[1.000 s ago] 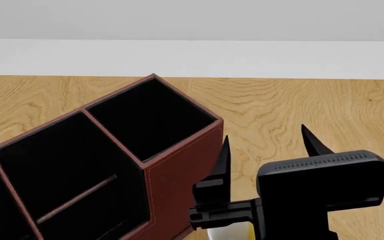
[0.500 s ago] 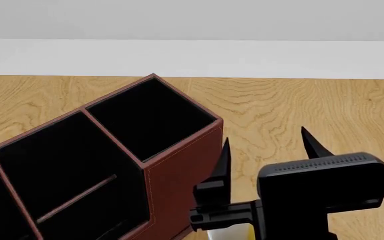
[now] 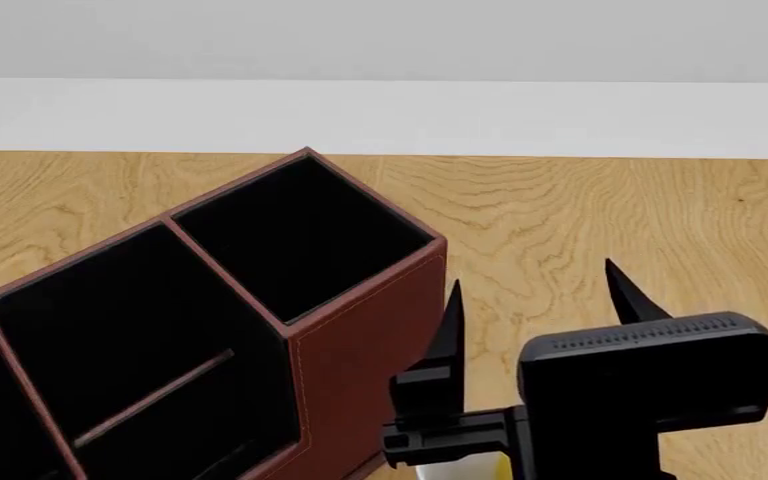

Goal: Pick up the book and place it in the front compartment of the caddy.

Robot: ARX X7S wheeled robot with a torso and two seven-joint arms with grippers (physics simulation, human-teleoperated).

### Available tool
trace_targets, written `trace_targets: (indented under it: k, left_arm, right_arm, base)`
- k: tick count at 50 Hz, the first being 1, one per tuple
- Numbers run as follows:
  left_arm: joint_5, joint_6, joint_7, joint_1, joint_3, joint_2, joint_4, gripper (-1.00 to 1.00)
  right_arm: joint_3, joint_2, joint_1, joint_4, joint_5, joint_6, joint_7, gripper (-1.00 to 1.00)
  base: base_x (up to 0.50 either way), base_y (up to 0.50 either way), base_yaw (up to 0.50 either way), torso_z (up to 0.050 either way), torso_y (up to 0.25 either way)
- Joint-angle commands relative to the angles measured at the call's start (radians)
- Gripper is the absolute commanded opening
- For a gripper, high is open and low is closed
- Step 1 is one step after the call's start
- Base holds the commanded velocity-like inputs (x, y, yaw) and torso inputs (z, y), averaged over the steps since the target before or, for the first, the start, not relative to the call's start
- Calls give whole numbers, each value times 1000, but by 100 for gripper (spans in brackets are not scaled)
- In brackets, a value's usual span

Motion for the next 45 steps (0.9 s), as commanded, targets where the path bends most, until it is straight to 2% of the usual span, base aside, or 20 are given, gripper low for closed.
trace_targets:
  k: [1,45]
  left_arm:
    - [66,-3,48,20,7,5,-9,100]
    - [311,16,212,37,118,26,-67,100]
  right_arm:
    - [-1,4,-2,3,5,-5,5,100]
    - [2,15,4,10,29,-8,23,100]
  base:
    - [0,0,0,0,0]
    - [0,0,0,0,0]
